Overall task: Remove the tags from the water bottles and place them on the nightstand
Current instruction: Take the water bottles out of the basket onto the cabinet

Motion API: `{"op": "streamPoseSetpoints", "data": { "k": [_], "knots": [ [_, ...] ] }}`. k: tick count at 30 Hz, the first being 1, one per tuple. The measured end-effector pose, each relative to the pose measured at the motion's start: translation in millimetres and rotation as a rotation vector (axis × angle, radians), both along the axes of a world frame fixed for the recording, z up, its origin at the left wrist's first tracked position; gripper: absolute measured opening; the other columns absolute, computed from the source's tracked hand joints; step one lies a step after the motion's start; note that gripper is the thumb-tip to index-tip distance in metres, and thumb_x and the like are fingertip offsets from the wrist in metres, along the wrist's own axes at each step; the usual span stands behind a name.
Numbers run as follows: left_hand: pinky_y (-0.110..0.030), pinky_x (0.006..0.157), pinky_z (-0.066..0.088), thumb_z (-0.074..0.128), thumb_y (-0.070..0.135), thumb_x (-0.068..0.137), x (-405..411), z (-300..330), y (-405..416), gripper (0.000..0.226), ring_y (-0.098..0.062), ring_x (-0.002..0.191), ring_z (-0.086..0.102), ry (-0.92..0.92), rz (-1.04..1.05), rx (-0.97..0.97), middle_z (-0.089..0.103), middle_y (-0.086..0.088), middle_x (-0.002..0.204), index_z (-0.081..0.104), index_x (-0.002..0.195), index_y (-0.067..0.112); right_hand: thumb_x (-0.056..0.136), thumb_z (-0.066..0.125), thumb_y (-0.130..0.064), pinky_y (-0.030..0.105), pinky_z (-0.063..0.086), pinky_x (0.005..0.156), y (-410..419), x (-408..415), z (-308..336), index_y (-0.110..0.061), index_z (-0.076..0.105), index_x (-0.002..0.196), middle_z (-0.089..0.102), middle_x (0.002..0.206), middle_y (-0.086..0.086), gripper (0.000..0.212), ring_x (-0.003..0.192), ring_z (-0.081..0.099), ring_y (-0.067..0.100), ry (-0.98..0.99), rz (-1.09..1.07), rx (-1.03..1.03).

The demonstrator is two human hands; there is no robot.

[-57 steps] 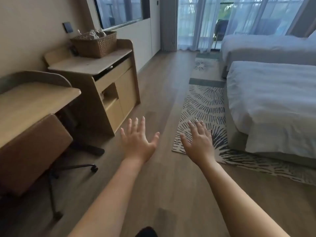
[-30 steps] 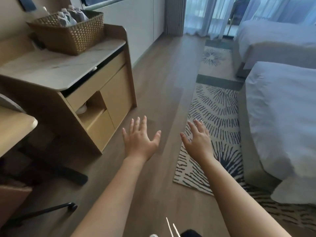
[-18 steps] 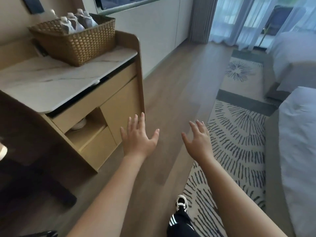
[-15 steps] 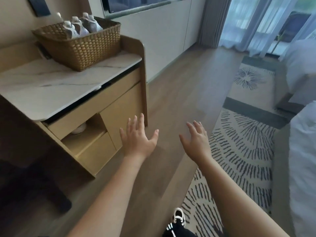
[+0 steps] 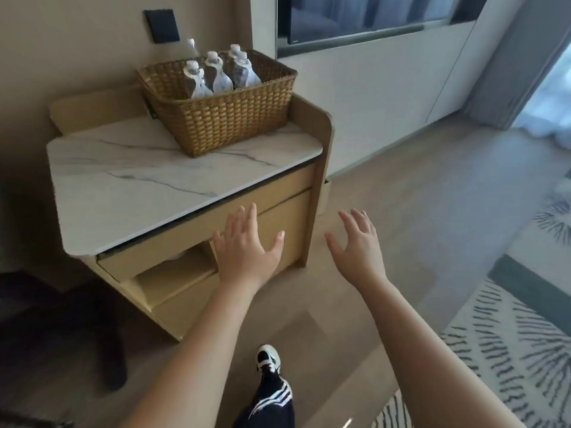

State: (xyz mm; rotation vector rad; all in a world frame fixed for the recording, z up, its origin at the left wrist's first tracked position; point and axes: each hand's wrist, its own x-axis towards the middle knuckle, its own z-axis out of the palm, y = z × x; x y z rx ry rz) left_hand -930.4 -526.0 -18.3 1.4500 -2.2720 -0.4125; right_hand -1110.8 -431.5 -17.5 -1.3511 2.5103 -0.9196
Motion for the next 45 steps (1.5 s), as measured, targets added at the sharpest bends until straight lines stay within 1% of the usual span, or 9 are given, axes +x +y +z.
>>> {"op": "streamPoseSetpoints", "data": {
  "k": [6, 14, 21, 27, 30, 34, 39, 42, 45],
  "knots": [
    [-0.053, 0.119, 0.005, 0.03, 0.068, 0.086, -39, 5, -122, 0.083, -0.021, 0.15, 0.007, 0.06, 0.093, -0.045, 0.015, -0.004, 0.162, 0.012, 0.154, 0.024, 0.092, 0.051, -0.042, 0.044, 0.018, 0.117, -144, -40, 2, -0.02, 0.038, 0.144, 0.029, 0.155, 0.006, 0.057, 0.146, 0.012, 0.02, 0.027, 0.11, -0.074],
    [-0.051, 0.119, 0.005, 0.043, 0.059, 0.091, -71, 59, -313, 0.078, -0.021, 0.149, 0.01, 0.176, 0.266, -0.159, 0.017, -0.007, 0.161, 0.016, 0.153, 0.02, 0.093, 0.052, -0.042, 0.047, 0.022, 0.116, -357, -88, 49, -0.02, 0.038, 0.144, 0.03, 0.154, 0.006, 0.057, 0.146, 0.014, 0.023, 0.121, 0.283, -0.129],
    [-0.05, 0.118, 0.008, 0.048, 0.057, 0.089, -90, 85, -409, 0.078, -0.023, 0.148, 0.013, 0.193, 0.354, -0.221, 0.02, -0.011, 0.16, 0.02, 0.152, 0.02, 0.093, 0.052, -0.042, 0.049, 0.026, 0.114, -474, -110, 82, -0.02, 0.037, 0.144, 0.03, 0.154, 0.007, 0.057, 0.144, 0.02, 0.025, 0.128, 0.338, -0.185],
    [-0.052, 0.117, 0.017, 0.053, 0.058, 0.087, -100, 87, -463, 0.082, -0.027, 0.147, 0.017, 0.208, 0.457, -0.208, 0.022, -0.012, 0.159, 0.02, 0.152, 0.021, 0.093, 0.054, -0.04, 0.049, 0.032, 0.111, -550, -139, 90, -0.021, 0.034, 0.145, 0.033, 0.152, 0.004, 0.059, 0.141, 0.026, 0.024, 0.099, 0.401, -0.159],
    [-0.051, 0.117, 0.02, 0.063, 0.057, 0.081, -107, 88, -485, 0.093, -0.025, 0.147, 0.018, 0.323, 0.508, -0.099, 0.02, -0.008, 0.16, 0.016, 0.153, 0.021, 0.09, 0.058, -0.043, 0.044, 0.039, 0.106, -580, -154, 92, -0.022, 0.036, 0.144, 0.038, 0.148, 0.003, 0.062, 0.134, 0.036, 0.024, 0.096, 0.431, -0.164],
    [-0.044, 0.113, 0.024, 0.077, 0.053, 0.072, -116, 90, -509, 0.107, -0.024, 0.145, 0.022, 0.491, 0.609, 0.041, 0.02, -0.003, 0.16, 0.014, 0.153, 0.023, 0.079, 0.065, -0.056, 0.043, 0.043, 0.097, -613, -169, 92, -0.022, 0.034, 0.143, 0.039, 0.145, 0.005, 0.079, 0.129, 0.041, 0.027, 0.058, 0.472, -0.086],
    [-0.046, 0.11, 0.029, 0.085, 0.049, 0.064, -125, 84, -527, 0.115, -0.028, 0.142, 0.026, 0.477, 0.655, 0.16, 0.021, -0.007, 0.157, 0.016, 0.151, 0.021, 0.066, 0.075, -0.059, 0.038, 0.044, 0.093, -636, -175, 85, -0.017, 0.034, 0.14, 0.041, 0.141, 0.01, 0.095, 0.124, 0.045, 0.027, -0.072, 0.521, -0.002],
    [-0.04, 0.105, 0.034, 0.088, 0.042, 0.061, -128, 77, -532, 0.111, -0.027, 0.134, 0.037, 0.49, 0.696, 0.166, 0.033, -0.01, 0.149, 0.023, 0.148, 0.018, 0.065, 0.08, -0.052, 0.035, 0.042, 0.093, -644, -176, 83, -0.013, 0.036, 0.138, 0.046, 0.136, 0.01, 0.093, 0.122, 0.046, 0.026, -0.098, 0.575, 0.015],
    [-0.032, 0.089, 0.039, 0.088, 0.034, 0.064, -129, 73, -534, 0.092, -0.027, 0.123, 0.049, 0.501, 0.729, 0.158, 0.049, -0.008, 0.137, 0.035, 0.136, 0.015, 0.065, 0.082, -0.047, 0.033, 0.042, 0.088, -652, -177, 83, -0.012, 0.039, 0.133, 0.051, 0.131, 0.01, 0.088, 0.119, 0.049, 0.026, -0.081, 0.609, 0.027]
  ]
}}
